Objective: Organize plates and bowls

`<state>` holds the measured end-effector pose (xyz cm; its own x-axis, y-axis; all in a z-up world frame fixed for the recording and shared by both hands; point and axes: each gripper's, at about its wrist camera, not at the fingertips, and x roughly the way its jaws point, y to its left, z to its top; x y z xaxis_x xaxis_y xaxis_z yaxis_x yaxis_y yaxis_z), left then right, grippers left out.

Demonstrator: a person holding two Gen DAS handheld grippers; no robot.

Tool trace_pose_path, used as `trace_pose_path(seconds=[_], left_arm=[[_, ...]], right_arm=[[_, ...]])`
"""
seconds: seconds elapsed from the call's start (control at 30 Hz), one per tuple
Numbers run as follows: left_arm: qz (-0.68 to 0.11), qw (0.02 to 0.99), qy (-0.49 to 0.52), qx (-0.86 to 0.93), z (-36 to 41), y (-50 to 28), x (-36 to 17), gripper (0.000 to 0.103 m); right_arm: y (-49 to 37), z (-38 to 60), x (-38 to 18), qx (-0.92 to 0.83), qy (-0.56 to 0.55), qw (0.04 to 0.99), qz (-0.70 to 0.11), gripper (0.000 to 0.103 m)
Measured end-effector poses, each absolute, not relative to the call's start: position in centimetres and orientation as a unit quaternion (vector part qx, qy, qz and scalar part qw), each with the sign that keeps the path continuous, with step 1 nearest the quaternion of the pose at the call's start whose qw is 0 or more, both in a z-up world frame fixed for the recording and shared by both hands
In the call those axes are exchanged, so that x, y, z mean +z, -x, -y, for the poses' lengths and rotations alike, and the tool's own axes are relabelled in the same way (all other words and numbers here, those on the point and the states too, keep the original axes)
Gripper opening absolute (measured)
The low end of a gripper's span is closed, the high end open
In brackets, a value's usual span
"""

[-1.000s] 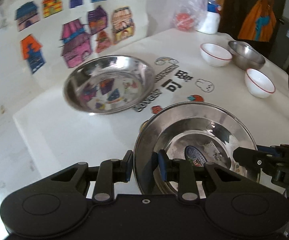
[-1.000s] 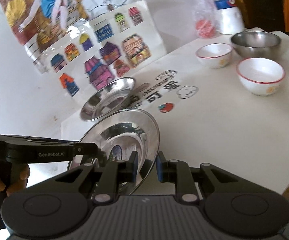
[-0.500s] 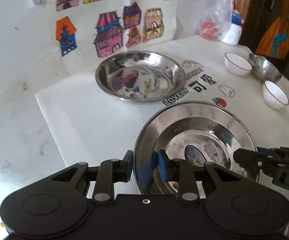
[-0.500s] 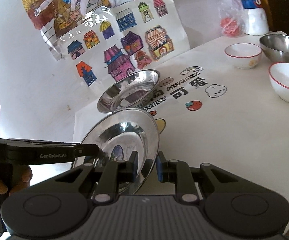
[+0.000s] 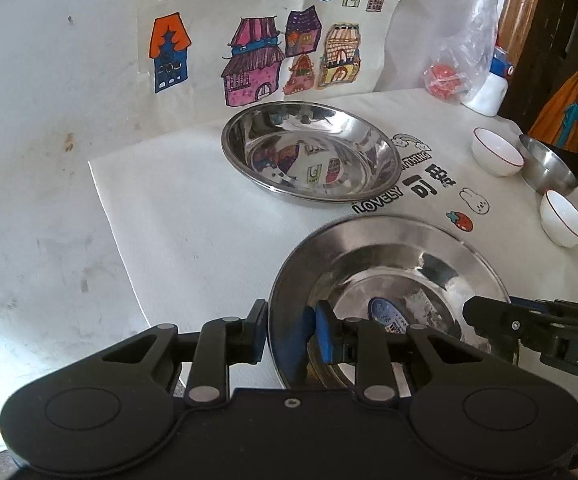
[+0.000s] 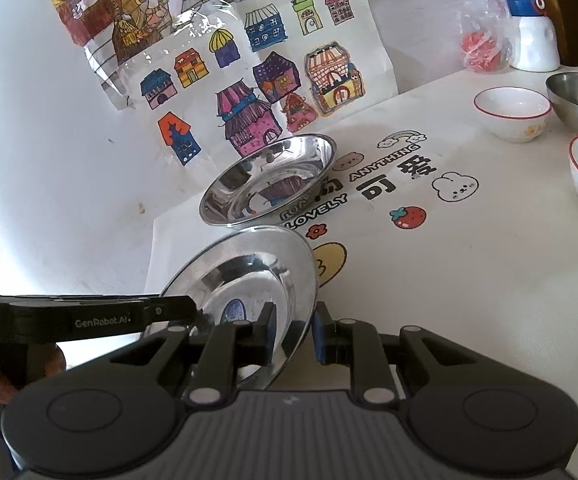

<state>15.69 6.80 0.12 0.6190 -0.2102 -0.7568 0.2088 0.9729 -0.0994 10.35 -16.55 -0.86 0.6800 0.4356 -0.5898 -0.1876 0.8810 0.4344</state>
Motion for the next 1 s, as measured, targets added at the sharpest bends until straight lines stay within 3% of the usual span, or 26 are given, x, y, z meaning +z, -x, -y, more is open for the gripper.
trace_pose_path(seconds=[1.0], left_arm=[[-0.391, 0.913, 0.042, -0.106, -6.9, -16.8, 1.5, 0.027]], right_arm=[[-13.2, 17.0, 0.1, 0.167, -0.179, 0.909, -0.339, 0.021]])
